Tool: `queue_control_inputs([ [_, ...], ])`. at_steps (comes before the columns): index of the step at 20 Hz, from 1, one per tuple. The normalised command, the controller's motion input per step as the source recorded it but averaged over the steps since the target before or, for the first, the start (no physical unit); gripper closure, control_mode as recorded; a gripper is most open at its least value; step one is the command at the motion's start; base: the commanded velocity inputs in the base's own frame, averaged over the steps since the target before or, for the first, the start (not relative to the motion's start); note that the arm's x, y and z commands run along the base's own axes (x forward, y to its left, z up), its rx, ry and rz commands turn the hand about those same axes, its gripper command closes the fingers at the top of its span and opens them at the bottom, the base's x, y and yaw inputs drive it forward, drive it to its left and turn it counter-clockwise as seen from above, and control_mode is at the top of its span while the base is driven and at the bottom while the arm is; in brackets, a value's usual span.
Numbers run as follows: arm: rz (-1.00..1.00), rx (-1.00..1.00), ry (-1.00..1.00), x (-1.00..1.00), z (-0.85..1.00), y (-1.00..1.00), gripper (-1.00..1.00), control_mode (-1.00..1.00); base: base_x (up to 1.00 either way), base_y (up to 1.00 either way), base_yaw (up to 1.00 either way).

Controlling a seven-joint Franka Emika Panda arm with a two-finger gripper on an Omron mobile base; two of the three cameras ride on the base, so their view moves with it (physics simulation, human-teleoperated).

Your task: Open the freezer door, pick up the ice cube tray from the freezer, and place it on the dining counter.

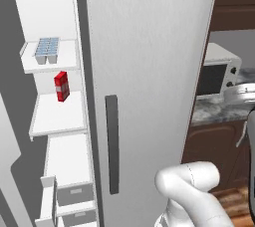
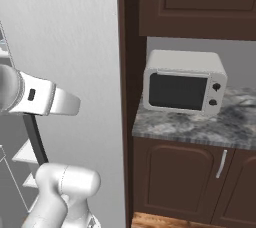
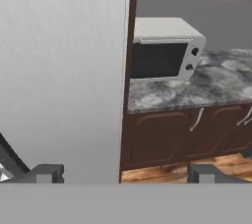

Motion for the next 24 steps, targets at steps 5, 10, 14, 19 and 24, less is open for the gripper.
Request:
queue_control_inputs([
  [5,0.0,0.16,-0.06,-0.12,-0.1,0.0,-1.0,-1.0,0.0,0.0,0.0],
  [10,0.0,0.04,-0.03,0.0,0.0,0.1,-1.0,-1.0,0.0,0.0,0.0],
  [14,0.0,0.0,-0.04,0.0,0.0,0.37,-1.0,-1.0,0.0,0.0,0.0],
  [19,0.0,0.0,-0.05,0.0,0.0,0.34,-1.0,-1.0,0.0,0.0,0.0],
  [24,0.0,0.0,-0.04,0.0,0.0,0.14,-1.0,-1.0,0.0,0.0,0.0],
])
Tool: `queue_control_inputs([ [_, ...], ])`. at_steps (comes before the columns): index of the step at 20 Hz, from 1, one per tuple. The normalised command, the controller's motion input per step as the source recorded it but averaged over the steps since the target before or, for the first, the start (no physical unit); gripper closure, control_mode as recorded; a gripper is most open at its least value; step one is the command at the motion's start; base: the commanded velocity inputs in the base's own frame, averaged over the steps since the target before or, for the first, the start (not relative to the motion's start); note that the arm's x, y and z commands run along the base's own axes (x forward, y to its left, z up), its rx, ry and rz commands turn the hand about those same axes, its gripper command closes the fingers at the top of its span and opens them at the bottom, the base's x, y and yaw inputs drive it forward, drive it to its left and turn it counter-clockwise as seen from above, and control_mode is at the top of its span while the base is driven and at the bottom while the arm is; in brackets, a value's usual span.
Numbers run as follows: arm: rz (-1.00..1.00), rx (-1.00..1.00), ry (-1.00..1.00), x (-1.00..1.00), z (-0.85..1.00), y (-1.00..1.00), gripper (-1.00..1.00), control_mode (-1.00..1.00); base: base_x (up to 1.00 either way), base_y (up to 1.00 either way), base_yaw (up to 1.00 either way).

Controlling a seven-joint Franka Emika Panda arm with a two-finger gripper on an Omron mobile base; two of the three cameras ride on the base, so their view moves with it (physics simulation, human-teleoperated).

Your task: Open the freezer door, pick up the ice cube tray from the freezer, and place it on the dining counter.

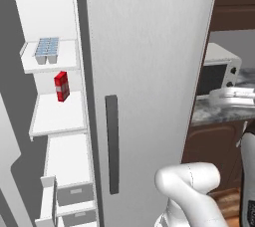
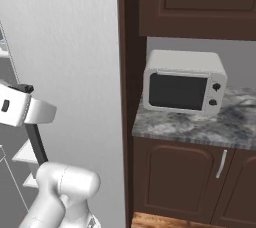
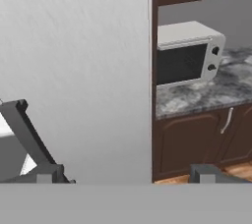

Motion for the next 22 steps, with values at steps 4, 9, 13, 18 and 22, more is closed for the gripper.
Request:
queue_control_inputs([
  [4,0.0,0.0,0.0,0.0,0.0,0.03,-1.0,1.0,-0.08,0.12,0.0],
  [9,0.0,0.0,0.0,0.0,0.0,0.0,-1.0,1.0,-0.55,0.7,0.12],
  [13,0.0,0.0,0.0,0.0,0.0,0.0,-1.0,1.0,-0.09,0.88,0.19],
  [18,0.0,0.0,0.0,0.0,0.0,0.0,-1.0,1.0,0.14,0.51,0.18],
  [22,0.0,0.0,0.0,0.0,0.0,0.0,-1.0,1.0,0.38,0.09,0.21],
])
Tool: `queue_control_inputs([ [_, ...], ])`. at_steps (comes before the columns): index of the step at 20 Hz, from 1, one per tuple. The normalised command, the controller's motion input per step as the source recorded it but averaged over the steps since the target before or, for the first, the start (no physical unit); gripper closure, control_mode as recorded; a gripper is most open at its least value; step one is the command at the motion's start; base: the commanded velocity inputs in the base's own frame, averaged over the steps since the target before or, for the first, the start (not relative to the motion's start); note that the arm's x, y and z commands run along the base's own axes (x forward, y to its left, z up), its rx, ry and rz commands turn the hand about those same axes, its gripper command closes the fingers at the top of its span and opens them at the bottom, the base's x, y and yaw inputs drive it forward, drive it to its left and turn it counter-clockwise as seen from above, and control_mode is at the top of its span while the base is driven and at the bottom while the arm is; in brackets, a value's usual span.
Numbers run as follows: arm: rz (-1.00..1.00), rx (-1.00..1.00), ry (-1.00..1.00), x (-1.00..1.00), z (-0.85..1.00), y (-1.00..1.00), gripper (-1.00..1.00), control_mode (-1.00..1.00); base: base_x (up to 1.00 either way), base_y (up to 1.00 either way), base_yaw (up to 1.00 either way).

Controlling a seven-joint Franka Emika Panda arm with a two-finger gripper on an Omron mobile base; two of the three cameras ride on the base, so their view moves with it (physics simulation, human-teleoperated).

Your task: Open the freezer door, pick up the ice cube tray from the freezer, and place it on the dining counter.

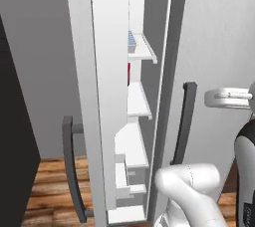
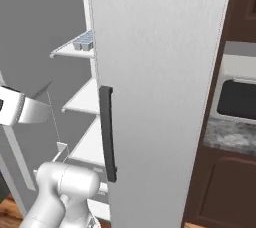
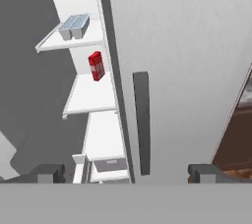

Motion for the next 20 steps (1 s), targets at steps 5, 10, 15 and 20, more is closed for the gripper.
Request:
queue_control_inputs([
  [5,0.0,0.0,0.0,0.0,0.0,0.0,-1.0,1.0,0.44,0.0,0.22],
  [10,0.0,0.0,0.0,0.0,0.0,0.0,-1.0,1.0,0.48,0.0,0.28],
  [15,0.0,0.0,0.0,0.0,0.0,0.0,-1.0,1.0,0.49,0.0,0.27],
  [20,0.0,0.0,0.0,0.0,0.0,0.0,-1.0,1.0,0.33,0.02,0.15],
])
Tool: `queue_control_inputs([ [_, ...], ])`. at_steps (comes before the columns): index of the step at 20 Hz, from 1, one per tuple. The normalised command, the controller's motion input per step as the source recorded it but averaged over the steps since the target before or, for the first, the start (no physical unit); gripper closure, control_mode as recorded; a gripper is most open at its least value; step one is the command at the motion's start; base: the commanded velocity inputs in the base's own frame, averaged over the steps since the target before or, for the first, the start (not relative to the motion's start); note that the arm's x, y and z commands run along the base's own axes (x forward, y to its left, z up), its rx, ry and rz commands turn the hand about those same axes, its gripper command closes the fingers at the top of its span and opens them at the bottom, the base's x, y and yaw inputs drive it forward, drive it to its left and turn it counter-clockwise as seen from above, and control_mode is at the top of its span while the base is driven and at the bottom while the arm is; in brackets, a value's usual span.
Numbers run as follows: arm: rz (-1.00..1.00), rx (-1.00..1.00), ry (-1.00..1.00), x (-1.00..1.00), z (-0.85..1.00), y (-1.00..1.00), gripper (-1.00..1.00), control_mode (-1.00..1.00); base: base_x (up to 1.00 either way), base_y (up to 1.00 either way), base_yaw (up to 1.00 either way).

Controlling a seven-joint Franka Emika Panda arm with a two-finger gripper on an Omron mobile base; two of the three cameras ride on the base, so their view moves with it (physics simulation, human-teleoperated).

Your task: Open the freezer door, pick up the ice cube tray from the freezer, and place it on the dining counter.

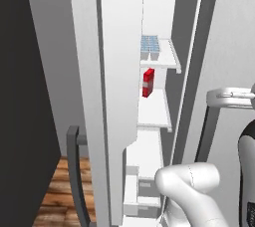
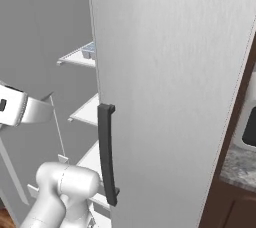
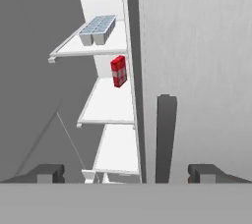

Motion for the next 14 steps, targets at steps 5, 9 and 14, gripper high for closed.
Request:
queue_control_inputs([
  [5,0.0,0.0,0.0,0.0,0.0,0.0,-1.0,1.0,0.3,0.36,0.05],
  [9,0.0,0.0,0.0,0.0,0.0,0.0,-1.0,1.0,0.23,0.57,0.01],
  [14,0.0,0.0,0.0,0.0,0.0,0.0,-1.0,1.0,0.14,0.6,0.01],
])
